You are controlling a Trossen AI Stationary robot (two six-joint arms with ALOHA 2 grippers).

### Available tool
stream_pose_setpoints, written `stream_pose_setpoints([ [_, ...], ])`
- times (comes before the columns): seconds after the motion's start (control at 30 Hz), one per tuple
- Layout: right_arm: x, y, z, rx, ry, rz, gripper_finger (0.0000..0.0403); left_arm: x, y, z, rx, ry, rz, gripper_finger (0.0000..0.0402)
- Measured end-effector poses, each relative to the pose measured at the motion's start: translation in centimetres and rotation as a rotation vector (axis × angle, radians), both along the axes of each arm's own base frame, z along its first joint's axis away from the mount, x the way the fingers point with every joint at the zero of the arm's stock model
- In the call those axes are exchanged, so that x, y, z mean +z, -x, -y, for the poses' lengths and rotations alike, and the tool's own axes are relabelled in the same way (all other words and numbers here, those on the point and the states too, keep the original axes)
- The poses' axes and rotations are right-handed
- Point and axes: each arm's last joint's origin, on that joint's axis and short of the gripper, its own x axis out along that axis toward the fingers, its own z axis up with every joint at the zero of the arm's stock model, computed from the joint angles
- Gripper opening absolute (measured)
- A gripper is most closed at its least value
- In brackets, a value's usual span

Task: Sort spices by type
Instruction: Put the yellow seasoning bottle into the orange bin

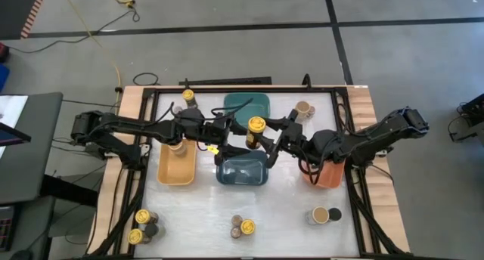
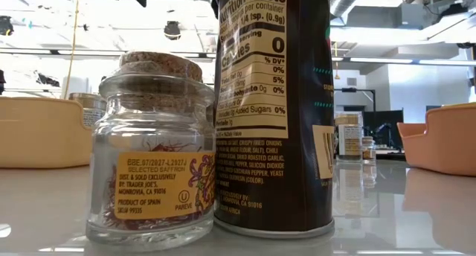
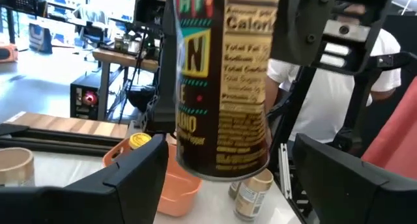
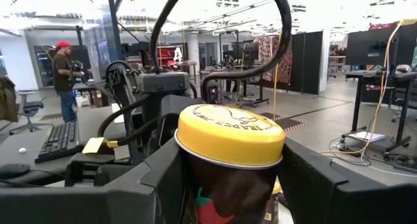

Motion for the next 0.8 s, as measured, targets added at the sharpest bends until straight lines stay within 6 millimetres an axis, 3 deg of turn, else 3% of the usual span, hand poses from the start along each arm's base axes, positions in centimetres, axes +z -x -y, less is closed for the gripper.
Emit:
stream_pose_setpoints([
  [0.3,0.0,0.0,0.0,0.014,-0.001,0.006,0.0228,0.4,0.1,0.0,0.007,-0.011,0.036,0.0275],
  [0.8,-0.6,-1.1,0.6,0.051,-0.01,0.02,0.0228,0.3,0.0,0.0,0.007,-0.012,0.023,0.0272],
])
